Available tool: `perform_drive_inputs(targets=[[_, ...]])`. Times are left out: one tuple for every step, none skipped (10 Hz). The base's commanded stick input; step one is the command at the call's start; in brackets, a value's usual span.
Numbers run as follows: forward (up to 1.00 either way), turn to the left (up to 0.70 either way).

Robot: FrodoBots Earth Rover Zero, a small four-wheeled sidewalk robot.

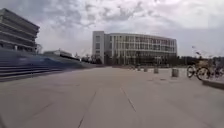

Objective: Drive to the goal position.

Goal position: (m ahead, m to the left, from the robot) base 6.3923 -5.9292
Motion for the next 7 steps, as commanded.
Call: perform_drive_inputs(targets=[[0.70, 0.00], [0.70, -0.01], [0.70, -0.11], [0.70, -0.34], [0.70, -0.32], [0.70, 0.00], [0.70, 0.00]])
